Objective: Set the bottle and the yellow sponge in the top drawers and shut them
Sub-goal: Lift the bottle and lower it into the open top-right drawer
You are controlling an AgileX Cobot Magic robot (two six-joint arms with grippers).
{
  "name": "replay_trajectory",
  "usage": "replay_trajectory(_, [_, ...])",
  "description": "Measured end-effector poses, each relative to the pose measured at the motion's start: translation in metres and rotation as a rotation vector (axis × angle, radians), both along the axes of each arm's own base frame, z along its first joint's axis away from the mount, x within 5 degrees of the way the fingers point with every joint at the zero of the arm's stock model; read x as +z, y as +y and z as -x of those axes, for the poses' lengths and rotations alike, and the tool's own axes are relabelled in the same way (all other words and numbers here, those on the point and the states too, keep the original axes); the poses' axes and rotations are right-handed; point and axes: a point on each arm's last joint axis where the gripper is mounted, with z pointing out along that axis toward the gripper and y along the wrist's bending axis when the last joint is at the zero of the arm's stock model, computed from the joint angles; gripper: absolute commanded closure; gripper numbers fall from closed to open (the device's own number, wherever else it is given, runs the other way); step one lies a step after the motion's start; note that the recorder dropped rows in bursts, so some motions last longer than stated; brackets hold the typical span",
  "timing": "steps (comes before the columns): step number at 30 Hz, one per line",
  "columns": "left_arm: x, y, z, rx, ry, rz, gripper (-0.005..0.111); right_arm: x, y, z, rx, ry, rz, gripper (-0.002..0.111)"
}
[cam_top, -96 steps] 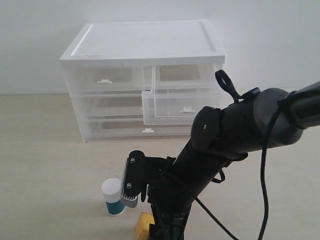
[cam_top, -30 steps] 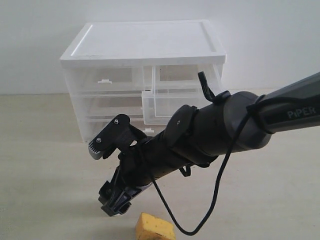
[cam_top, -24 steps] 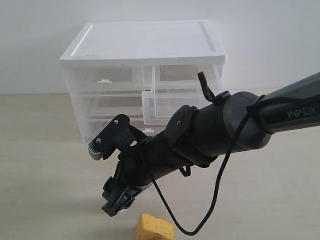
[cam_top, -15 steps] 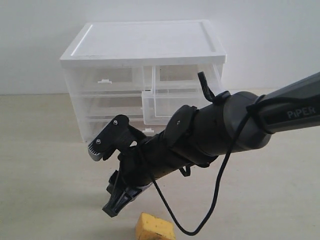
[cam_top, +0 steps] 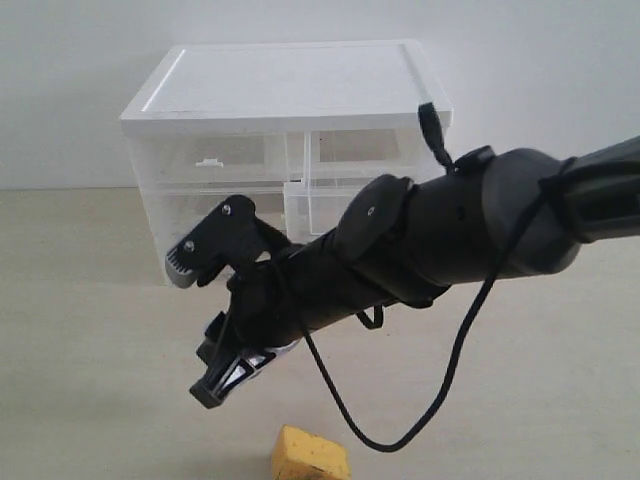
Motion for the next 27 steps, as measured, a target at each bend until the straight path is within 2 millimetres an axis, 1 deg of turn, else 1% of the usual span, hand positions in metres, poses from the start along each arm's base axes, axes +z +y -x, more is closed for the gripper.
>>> replay_trajectory(11, [0.000, 0.000, 0.000, 0.000, 0.000, 0.000, 0.102, 0.068, -0.011, 0.018, 0.026, -0.041, -0.138, 0.108])
replay_trajectory(12, [0.000, 0.000, 0.000, 0.000, 0.000, 0.000, 0.102, 0.080, -0.014, 0.021, 0.029, -0.061, -0.161, 0.108])
replay_trajectory(15, [0.000, 0.000, 0.000, 0.000, 0.000, 0.000, 0.102, 0.099, -0.025, 0.022, 0.017, -0.093, -0.197, 0.108])
replay_trajectory(18, [0.000, 0.000, 0.000, 0.000, 0.000, 0.000, 0.102, 0.117, -0.043, 0.015, -0.043, -0.113, -0.239, 0.108])
replay_trajectory(19, [0.000, 0.000, 0.000, 0.000, 0.000, 0.000, 0.102, 0.129, -0.056, 0.010, -0.098, -0.115, -0.272, 0.108])
replay_trajectory(20, [0.000, 0.000, 0.000, 0.000, 0.000, 0.000, 0.102, 0.133, -0.062, 0.008, -0.124, -0.112, -0.287, 0.108])
replay_trajectory(21, [0.000, 0.000, 0.000, 0.000, 0.000, 0.000, 0.102, 0.139, -0.074, 0.001, -0.188, -0.099, -0.313, 0.108])
replay_trajectory(22, [0.000, 0.000, 0.000, 0.000, 0.000, 0.000, 0.102, 0.140, -0.079, -0.002, -0.213, -0.093, -0.323, 0.108])
replay_trajectory(23, [0.000, 0.000, 0.000, 0.000, 0.000, 0.000, 0.102, 0.142, -0.090, -0.011, -0.279, -0.069, -0.344, 0.108])
replay_trajectory(27, [0.000, 0.000, 0.000, 0.000, 0.000, 0.000, 0.102, 0.145, -0.115, -0.030, -0.426, -0.030, -0.393, 0.108])
